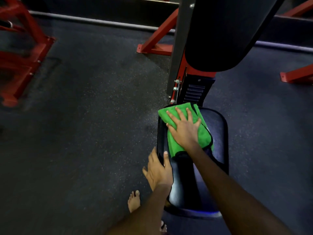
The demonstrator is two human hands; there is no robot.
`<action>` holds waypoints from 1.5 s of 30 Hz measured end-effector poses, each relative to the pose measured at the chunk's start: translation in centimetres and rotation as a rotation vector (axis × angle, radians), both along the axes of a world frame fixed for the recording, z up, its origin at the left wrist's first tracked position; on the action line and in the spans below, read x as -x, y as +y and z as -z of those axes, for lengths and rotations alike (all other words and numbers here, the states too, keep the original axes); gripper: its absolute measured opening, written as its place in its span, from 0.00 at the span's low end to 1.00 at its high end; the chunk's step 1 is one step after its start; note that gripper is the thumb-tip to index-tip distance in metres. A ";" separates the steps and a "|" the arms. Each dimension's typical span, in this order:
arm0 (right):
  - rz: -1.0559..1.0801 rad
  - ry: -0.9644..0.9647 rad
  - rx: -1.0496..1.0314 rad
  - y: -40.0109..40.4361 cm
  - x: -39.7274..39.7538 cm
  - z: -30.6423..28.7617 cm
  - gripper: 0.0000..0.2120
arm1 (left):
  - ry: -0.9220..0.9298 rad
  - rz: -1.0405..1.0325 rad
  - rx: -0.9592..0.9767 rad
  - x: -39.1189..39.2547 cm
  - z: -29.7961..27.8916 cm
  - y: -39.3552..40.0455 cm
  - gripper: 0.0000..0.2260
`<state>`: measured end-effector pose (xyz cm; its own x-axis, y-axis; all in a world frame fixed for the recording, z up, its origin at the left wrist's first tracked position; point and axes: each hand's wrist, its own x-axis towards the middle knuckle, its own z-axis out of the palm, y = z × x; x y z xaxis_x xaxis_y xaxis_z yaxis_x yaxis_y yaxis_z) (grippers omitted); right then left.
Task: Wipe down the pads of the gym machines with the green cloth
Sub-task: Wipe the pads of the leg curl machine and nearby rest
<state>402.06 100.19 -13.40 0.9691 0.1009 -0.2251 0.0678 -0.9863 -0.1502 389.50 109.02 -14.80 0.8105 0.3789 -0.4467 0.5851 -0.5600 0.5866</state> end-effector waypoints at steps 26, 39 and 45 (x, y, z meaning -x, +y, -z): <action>-0.047 0.020 0.000 -3.7 3.2 0.0 0.25 | -0.131 0.331 -0.267 -1.8 0.6 -1.1 0.30; 0.205 -0.019 -0.025 -4.7 -2.9 0.4 0.25 | -0.123 0.313 -0.239 -1.7 0.8 -0.9 0.28; 0.197 0.019 -0.093 1.8 -1.9 -0.6 0.28 | -0.132 0.335 -0.255 -1.7 0.4 -1.0 0.33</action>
